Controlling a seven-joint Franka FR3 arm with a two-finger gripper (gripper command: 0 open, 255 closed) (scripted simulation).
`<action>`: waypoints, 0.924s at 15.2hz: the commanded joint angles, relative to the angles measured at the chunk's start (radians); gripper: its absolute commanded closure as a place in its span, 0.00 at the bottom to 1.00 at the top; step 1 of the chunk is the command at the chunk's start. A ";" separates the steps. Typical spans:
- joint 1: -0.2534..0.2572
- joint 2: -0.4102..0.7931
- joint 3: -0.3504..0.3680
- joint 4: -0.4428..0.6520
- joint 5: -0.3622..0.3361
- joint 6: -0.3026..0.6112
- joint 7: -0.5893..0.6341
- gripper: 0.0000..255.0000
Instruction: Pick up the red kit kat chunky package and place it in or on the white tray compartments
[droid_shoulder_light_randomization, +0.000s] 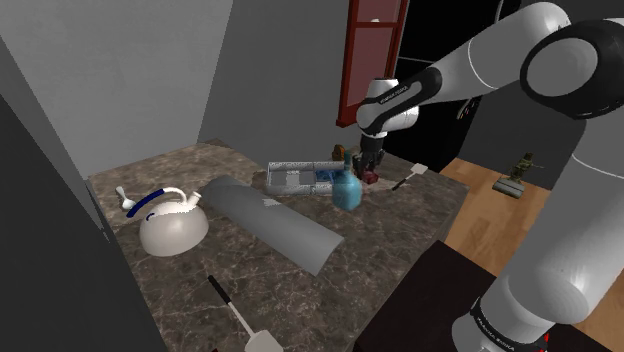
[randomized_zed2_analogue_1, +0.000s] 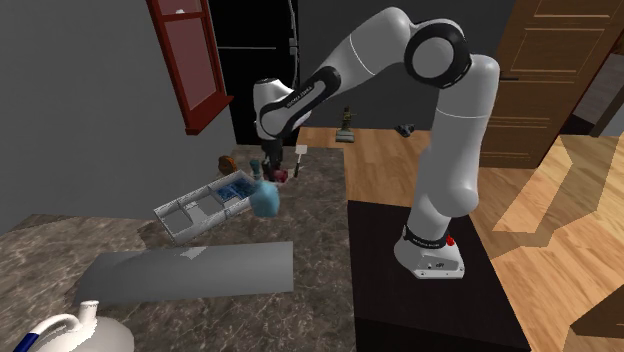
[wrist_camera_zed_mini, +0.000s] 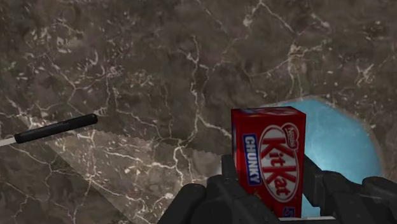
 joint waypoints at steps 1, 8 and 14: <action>0.011 0.071 0.014 0.091 0.019 -0.023 0.015 1.00; 0.027 0.306 0.047 0.434 0.061 -0.134 0.060 1.00; 0.025 0.547 0.071 0.822 0.084 -0.282 0.104 1.00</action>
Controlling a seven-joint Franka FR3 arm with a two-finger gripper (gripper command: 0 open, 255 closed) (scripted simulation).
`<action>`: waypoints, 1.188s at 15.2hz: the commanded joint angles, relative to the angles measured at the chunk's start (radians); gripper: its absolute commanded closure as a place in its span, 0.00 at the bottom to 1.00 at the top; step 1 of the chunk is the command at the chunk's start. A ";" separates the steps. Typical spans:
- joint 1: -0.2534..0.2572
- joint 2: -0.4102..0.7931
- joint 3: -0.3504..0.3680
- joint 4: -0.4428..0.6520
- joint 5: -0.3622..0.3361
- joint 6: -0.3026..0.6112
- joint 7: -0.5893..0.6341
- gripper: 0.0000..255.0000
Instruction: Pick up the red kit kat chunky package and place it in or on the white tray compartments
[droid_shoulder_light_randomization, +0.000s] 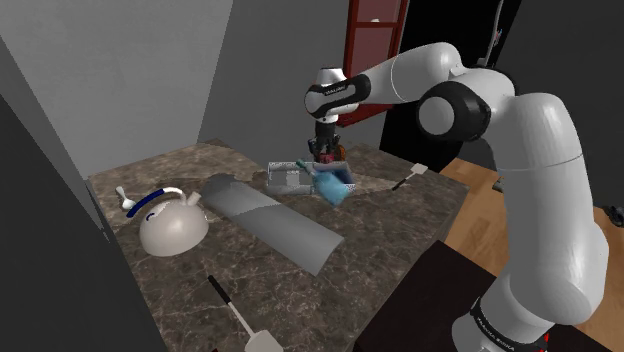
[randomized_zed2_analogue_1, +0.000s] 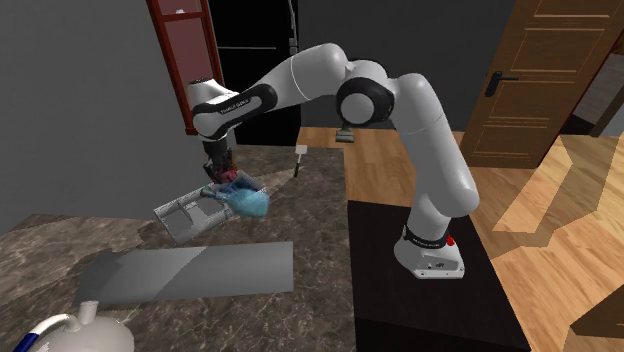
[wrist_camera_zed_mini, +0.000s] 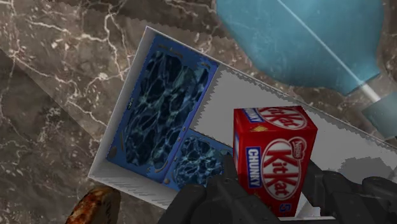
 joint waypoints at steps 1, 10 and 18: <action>-0.003 0.093 0.008 0.149 0.007 -0.057 0.016 1.00; -0.012 0.268 0.022 0.357 0.017 -0.089 0.037 1.00; -0.012 0.304 0.026 0.321 0.022 -0.017 0.033 1.00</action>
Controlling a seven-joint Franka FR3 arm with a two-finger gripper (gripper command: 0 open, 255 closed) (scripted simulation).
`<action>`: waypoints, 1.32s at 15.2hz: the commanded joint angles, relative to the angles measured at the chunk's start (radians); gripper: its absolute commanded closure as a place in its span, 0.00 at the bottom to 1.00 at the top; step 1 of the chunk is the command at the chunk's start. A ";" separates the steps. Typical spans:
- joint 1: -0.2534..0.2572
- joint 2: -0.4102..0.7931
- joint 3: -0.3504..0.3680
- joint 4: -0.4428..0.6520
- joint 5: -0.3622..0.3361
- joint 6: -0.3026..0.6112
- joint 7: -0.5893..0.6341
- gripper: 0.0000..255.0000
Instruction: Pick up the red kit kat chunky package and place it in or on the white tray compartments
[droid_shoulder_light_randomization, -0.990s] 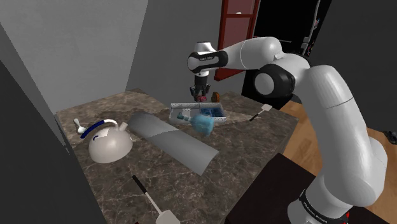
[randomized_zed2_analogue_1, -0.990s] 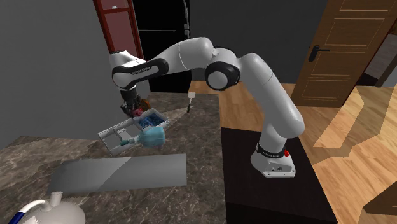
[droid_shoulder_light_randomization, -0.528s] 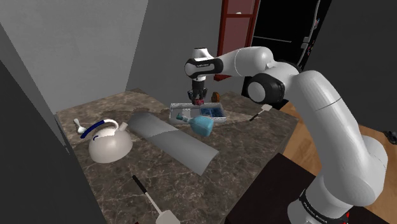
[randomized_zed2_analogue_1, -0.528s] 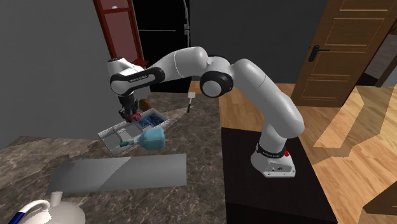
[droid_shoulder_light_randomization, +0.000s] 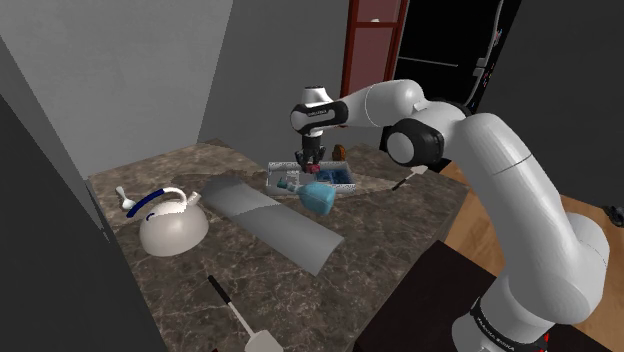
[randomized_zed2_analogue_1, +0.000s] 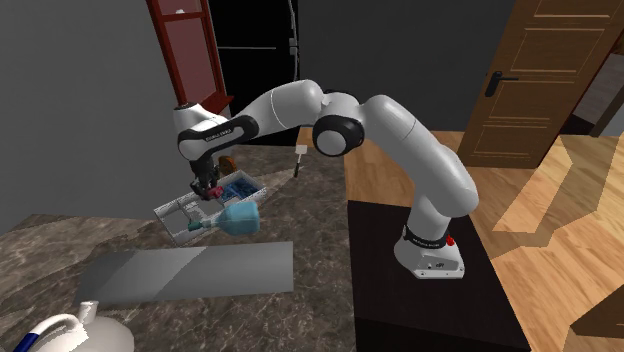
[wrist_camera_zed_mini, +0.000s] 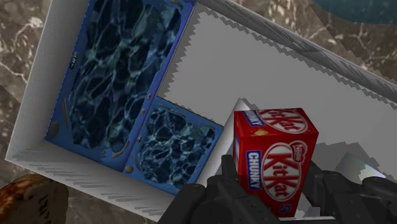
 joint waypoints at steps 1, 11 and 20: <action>0.001 0.004 0.001 -0.007 0.001 0.009 0.000 1.00; 0.001 0.007 0.001 -0.002 0.001 0.006 0.001 0.00; -0.001 -0.042 -0.004 0.041 -0.006 -0.085 0.004 0.00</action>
